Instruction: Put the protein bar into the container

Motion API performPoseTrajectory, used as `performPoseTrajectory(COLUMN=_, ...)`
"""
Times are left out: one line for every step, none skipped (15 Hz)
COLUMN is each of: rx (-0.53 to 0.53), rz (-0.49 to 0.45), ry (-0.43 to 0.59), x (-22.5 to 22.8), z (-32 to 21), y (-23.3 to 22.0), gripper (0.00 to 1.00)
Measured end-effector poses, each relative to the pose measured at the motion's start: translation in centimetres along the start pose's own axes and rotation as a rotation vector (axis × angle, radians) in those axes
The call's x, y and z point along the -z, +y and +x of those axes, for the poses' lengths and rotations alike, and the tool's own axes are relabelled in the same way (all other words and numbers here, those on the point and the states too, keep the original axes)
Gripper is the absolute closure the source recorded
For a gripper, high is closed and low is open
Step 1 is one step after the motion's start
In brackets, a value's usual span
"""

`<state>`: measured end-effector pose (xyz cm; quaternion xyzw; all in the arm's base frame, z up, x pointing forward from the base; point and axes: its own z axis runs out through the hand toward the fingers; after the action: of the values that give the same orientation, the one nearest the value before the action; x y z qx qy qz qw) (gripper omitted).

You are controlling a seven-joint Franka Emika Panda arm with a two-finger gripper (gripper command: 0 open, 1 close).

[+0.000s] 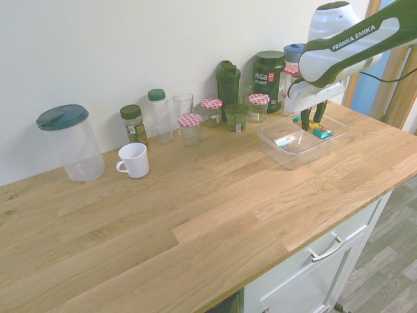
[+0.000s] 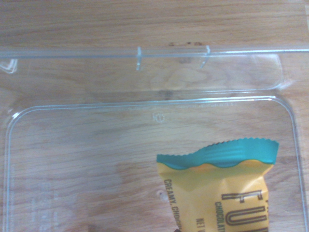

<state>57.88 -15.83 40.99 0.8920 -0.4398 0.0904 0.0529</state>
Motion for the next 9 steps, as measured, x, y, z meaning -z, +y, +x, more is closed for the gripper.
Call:
performPoseTrajectory(rx=0.002, rz=-0.003, ry=-0.001, x=-0.29, z=-0.02, y=-0.06, gripper=1.00)
performPoseTrajectory(rx=0.006, rz=-0.004, ry=-0.001, x=-0.44, z=-0.08, y=-0.15, gripper=0.00)
performPoseTrajectory(rx=0.013, rz=-0.005, ry=-0.001, x=-0.51, z=-0.14, y=-0.24, gripper=0.00)
performPoseTrajectory(rx=0.020, rz=-0.005, ry=-0.001, x=-0.49, z=-0.22, y=-0.34, gripper=0.00)
performPoseTrajectory(rx=0.023, rz=-0.005, ry=-0.001, x=-0.48, z=-0.27, y=-0.41, gripper=0.00)
performPoseTrajectory(rx=0.025, rz=-0.004, ry=-0.001, x=-0.48, z=-0.30, y=-0.45, gripper=0.00)
performPoseTrajectory(rx=0.025, rz=-0.004, ry=-0.001, x=-0.47, z=-0.31, y=-0.47, gripper=0.00)
performPoseTrajectory(rx=0.026, rz=-0.005, ry=-0.002, x=-0.47, z=-0.34, y=-0.49, gripper=0.00)
performPoseTrajectory(rx=0.026, rz=-0.005, ry=-0.002, x=-0.47, z=-0.36, y=-0.51, gripper=0.00)
